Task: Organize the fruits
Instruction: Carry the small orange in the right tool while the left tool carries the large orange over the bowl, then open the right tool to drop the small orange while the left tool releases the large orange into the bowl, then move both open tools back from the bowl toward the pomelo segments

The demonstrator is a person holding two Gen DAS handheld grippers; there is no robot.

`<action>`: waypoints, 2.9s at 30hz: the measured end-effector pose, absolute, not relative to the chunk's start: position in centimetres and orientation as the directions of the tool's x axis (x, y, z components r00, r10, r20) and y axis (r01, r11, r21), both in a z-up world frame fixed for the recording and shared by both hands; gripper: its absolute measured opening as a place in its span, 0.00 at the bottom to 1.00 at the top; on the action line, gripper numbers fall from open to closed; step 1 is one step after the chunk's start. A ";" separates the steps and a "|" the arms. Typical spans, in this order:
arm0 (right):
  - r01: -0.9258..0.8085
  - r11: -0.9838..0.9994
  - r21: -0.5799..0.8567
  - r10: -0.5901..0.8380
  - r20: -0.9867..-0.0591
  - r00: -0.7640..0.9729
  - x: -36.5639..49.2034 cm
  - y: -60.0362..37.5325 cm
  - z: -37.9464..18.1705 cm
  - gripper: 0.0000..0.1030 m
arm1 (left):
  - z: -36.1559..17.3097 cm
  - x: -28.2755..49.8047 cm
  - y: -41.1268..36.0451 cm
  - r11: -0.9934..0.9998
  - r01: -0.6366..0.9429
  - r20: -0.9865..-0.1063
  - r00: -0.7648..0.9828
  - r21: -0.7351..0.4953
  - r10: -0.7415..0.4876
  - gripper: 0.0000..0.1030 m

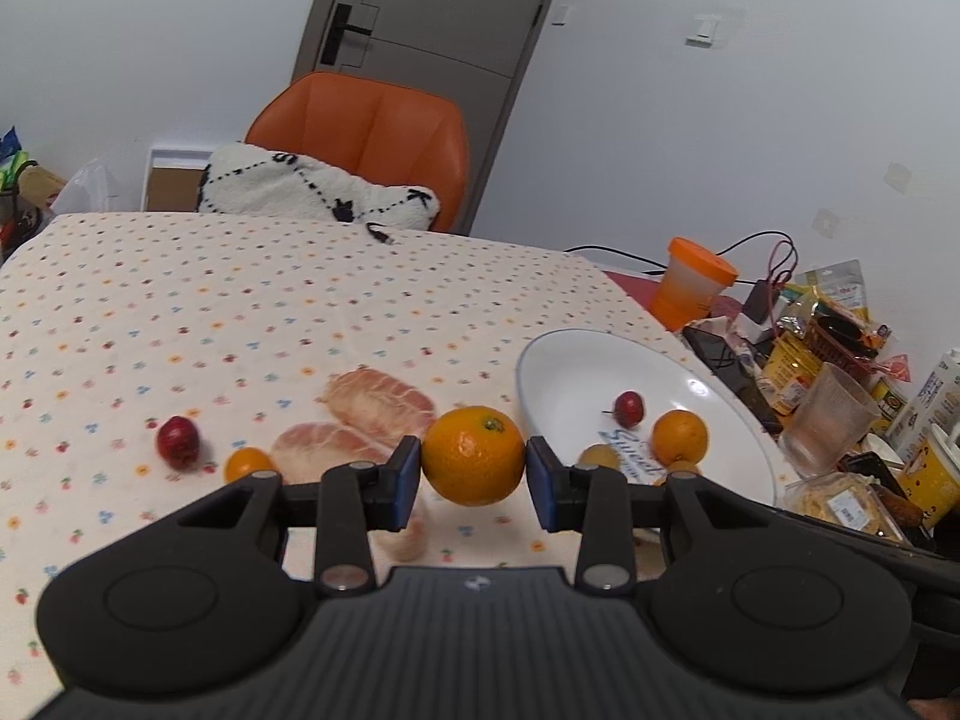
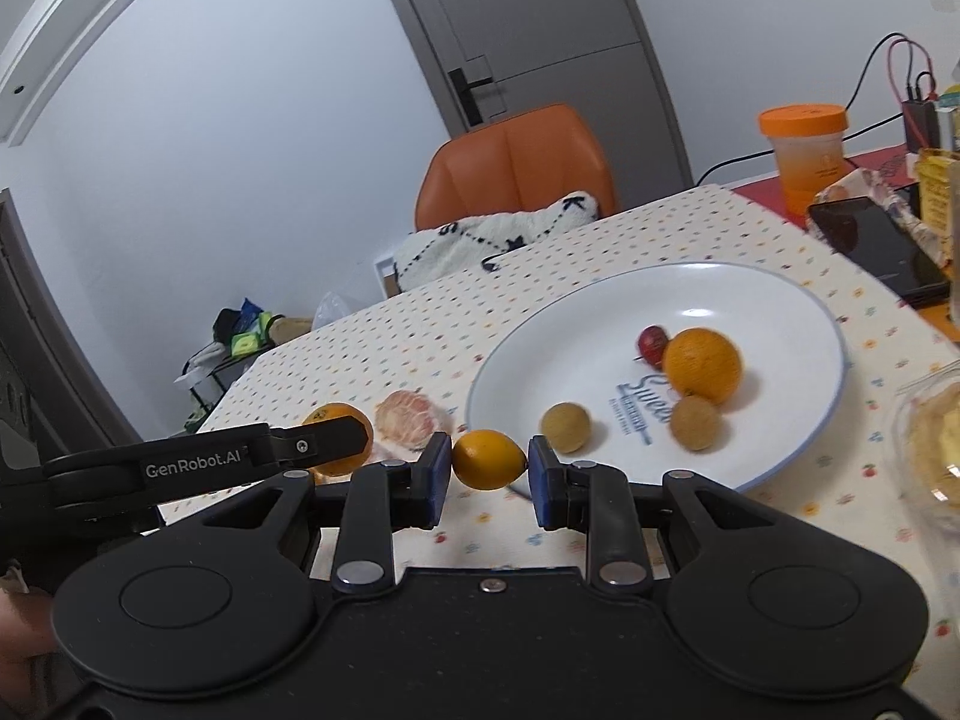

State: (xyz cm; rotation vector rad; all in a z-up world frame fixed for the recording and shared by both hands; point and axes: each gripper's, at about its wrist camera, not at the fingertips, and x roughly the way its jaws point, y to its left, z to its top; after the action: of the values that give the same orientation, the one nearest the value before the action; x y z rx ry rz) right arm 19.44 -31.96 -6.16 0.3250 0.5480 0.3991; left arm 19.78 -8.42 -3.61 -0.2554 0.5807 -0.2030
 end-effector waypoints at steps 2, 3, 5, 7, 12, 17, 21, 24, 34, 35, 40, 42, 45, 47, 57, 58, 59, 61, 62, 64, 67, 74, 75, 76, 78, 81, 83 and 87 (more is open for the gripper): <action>-0.269 0.877 0.399 0.439 -0.434 0.787 19.5 -32.4 -6.1 0.25 | -3.5 19.8 -9.0 0.947 0.130 -0.510 0.816 -0.294 -0.271 0.35; -0.264 0.878 0.398 0.435 -0.435 0.789 19.5 -32.6 -6.1 0.25 | -3.5 19.9 -9.3 0.946 0.136 -0.509 0.815 -0.294 -0.275 0.35; -0.257 0.881 0.397 0.427 -0.435 0.792 19.4 -33.0 -6.1 0.25 | -3.4 20.0 -9.8 0.944 0.147 -0.507 0.814 -0.294 -0.285 0.35; -0.250 0.884 0.396 0.420 -0.435 0.796 19.3 -33.4 -6.1 0.25 | -3.5 20.1 -10.3 0.943 0.155 -0.507 0.811 -0.294 -0.292 0.35; -0.228 0.890 0.395 0.400 -0.437 0.805 19.4 -34.5 -6.3 0.25 | -3.5 20.4 -11.2 0.940 0.169 -0.507 0.807 -0.295 -0.304 0.35; -0.204 0.895 0.396 0.381 -0.442 0.812 19.7 -35.2 -6.5 0.26 | -3.6 20.7 -12.0 0.939 0.180 -0.508 0.803 -0.291 -0.312 0.35; -0.172 0.902 0.396 0.356 -0.456 0.816 19.9 -35.7 -6.9 0.32 | -3.6 20.9 -12.7 0.939 0.190 -0.510 0.799 -0.287 -0.318 0.35; -0.170 0.900 0.402 0.358 -0.459 0.813 19.8 -36.0 -7.2 0.33 | -3.6 21.2 -13.2 0.938 0.199 -0.512 0.796 -0.283 -0.323 0.35; -0.167 0.895 0.414 0.363 -0.457 0.812 19.4 -36.6 -7.4 0.35 | -3.5 21.9 -15.2 0.930 0.243 -0.502 0.789 -0.275 -0.354 0.37; -0.166 0.895 0.415 0.362 -0.456 0.813 19.4 -36.6 -7.4 0.35 | -3.4 21.9 -15.3 0.929 0.248 -0.495 0.792 -0.274 -0.358 0.42; -0.169 0.893 0.417 0.366 -0.454 0.813 19.3 -36.6 -7.4 0.36 | -3.5 21.7 -14.2 0.942 0.201 -0.507 0.802 -0.269 -0.316 0.62; -0.177 0.892 0.416 0.372 -0.453 0.810 19.2 -36.3 -7.4 0.36 | -3.5 21.5 -13.4 0.950 0.171 -0.517 0.807 -0.260 -0.287 0.70; -0.183 0.889 0.420 0.380 -0.452 0.807 19.1 -35.9 -7.4 0.36 | -3.4 20.9 -12.2 0.958 0.140 -0.511 0.821 -0.250 -0.254 0.75; -0.189 0.888 0.420 0.385 -0.451 0.806 19.1 -35.5 -7.4 0.39 | -3.3 20.5 -11.5 0.965 0.120 -0.516 0.826 -0.235 -0.228 0.79; -0.215 0.888 0.406 0.397 -0.443 0.804 18.8 -33.8 -7.0 0.56 | -3.1 19.0 -8.5 0.971 0.078 -0.520 0.833 -0.227 -0.189 0.86; -0.216 0.888 0.406 0.398 -0.444 0.803 18.8 -33.7 -7.0 0.57 | -3.1 18.8 -8.2 0.970 0.079 -0.515 0.835 -0.230 -0.191 0.87; -0.217 0.889 0.404 0.397 -0.443 0.803 18.7 -33.5 -7.0 0.58 | -3.1 18.6 -8.0 0.970 0.078 -0.513 0.837 -0.230 -0.189 0.88; -0.218 0.892 0.396 0.394 -0.443 0.805 18.6 -33.2 -6.9 0.64 | -3.1 18.3 -7.6 0.973 0.069 -0.518 0.837 -0.220 -0.176 0.89; -0.219 0.892 0.395 0.394 -0.442 0.806 18.5 -33.1 -6.9 0.64 | -3.1 18.1 -7.4 0.974 0.066 -0.520 0.836 -0.215 -0.172 0.90; -0.228 0.890 0.395 0.401 -0.440 0.803 18.4 -32.7 -6.8 0.65 | -3.2 17.8 -6.9 0.976 0.060 -0.527 0.834 -0.209 -0.164 0.90; -0.238 0.889 0.392 0.407 -0.437 0.802 18.2 -32.2 -6.6 0.69 | -3.3 17.4 -6.0 0.977 0.041 -0.530 0.835 -0.208 -0.148 0.90; -0.263 0.885 0.385 0.425 -0.434 0.794 17.7 -30.9 -6.4 0.72 | -3.2 16.4 -4.4 0.979 0.019 -0.534 0.836 -0.202 -0.126 0.90; -0.268 0.884 0.383 0.428 -0.434 0.793 17.6 -30.7 -6.3 0.72 | -3.2 16.2 -4.1 0.979 0.018 -0.533 0.836 -0.203 -0.126 0.90; -0.272 0.884 0.381 0.431 -0.434 0.791 17.6 -30.5 -6.3 0.72 | -3.1 16.1 -3.9 0.979 0.018 -0.532 0.837 -0.203 -0.125 0.90; -0.284 0.881 0.379 0.439 -0.430 0.789 17.5 -30.1 -6.2 0.72 | -3.0 15.8 -3.4 0.979 0.018 -0.525 0.842 -0.205 -0.126 0.90; -0.302 0.878 0.372 0.451 -0.427 0.784 17.4 -29.4 -6.0 0.72 | -2.9 15.4 -2.7 0.977 0.015 -0.519 0.845 -0.215 -0.127 0.90; -0.312 0.875 0.369 0.458 -0.426 0.780 17.3 -29.0 -5.9 0.72 | -2.8 15.2 -2.3 0.975 0.014 -0.516 0.847 -0.221 -0.130 0.90; -0.333 0.871 0.361 0.472 -0.425 0.772 17.3 -28.1 -5.8 0.72 | -2.8 14.9 -1.5 0.975 -0.002 -0.508 0.853 -0.224 -0.115 0.90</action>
State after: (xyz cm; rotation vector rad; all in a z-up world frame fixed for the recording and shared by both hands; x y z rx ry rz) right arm 17.26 -28.12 -5.77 0.2739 0.5306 0.4420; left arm 14.94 -1.51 -2.76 -0.2205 0.5463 -0.0601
